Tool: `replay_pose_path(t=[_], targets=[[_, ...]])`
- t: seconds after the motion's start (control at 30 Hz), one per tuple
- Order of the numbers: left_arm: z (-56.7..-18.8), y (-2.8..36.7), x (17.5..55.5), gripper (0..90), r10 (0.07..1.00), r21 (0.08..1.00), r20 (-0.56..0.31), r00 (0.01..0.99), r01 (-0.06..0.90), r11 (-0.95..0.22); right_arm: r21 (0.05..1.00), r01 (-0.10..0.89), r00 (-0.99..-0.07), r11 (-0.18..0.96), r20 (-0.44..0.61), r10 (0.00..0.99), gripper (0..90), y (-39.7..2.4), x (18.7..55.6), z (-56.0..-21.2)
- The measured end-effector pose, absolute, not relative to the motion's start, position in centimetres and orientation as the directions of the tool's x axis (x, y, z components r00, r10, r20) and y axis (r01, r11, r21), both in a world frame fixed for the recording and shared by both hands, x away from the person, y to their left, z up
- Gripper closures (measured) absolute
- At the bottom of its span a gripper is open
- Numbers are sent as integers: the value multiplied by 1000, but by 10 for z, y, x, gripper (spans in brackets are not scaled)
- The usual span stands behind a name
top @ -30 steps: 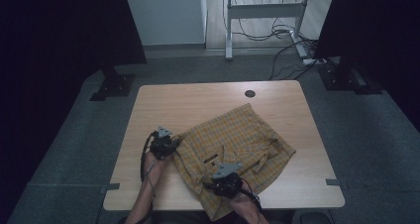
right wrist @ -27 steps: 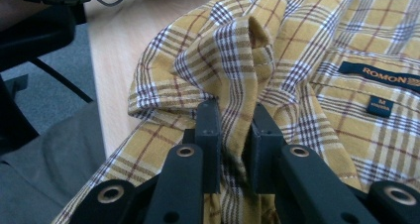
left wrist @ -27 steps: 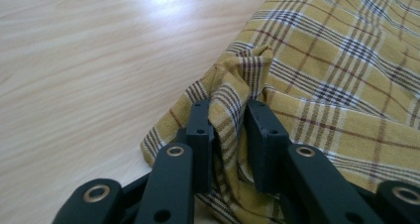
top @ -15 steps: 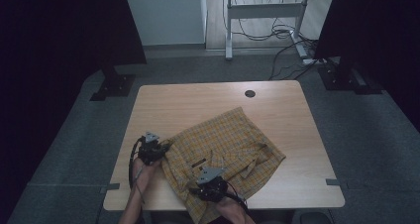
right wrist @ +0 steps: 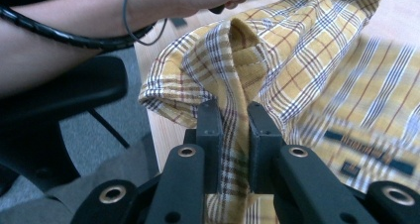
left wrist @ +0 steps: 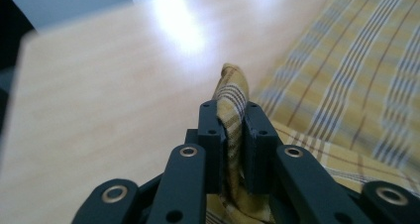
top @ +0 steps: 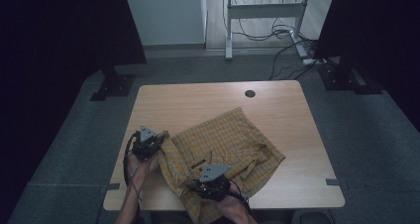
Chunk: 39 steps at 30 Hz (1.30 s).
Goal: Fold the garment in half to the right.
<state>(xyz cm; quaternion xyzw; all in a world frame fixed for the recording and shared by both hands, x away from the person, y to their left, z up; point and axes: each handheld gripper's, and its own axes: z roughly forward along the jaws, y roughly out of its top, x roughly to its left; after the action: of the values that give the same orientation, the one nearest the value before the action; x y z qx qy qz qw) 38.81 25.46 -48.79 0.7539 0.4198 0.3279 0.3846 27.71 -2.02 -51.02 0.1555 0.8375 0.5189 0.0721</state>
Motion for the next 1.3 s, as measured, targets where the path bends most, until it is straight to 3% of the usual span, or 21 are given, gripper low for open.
replay_pose_path(t=[0.23, 0.4, 0.57, 0.9, 1.13, 1.3], targets=[[-436, 237, 381, 811, 872, 905, 197, 448, 258, -337, 924, 133, -934, 360, -5, 357, 790, -39, 267, -474], [-426, 212, 391, 809, 866, 924, 215, 452, 192, -331, 937, 124, -912, 327, -22, 410, 789, -67, 270, -459], [-453, 186, 415, 800, 856, 916, 230, 463, 194, -351, 932, 179, -872, 316, 1, 490, 789, -97, 286, -473], [-538, 148, 447, 766, 810, 780, 299, 505, 359, -512, 867, 312, -819, 390, 37, 573, 789, -125, 313, -539], [-548, 149, 443, 752, 782, 724, 349, 516, 382, -575, 834, 344, -821, 432, 45, 569, 789, -115, 314, -559], [-551, 167, 434, 750, 805, 744, 305, 509, 400, -535, 835, 338, -837, 434, 56, 544, 788, -102, 309, -561]])
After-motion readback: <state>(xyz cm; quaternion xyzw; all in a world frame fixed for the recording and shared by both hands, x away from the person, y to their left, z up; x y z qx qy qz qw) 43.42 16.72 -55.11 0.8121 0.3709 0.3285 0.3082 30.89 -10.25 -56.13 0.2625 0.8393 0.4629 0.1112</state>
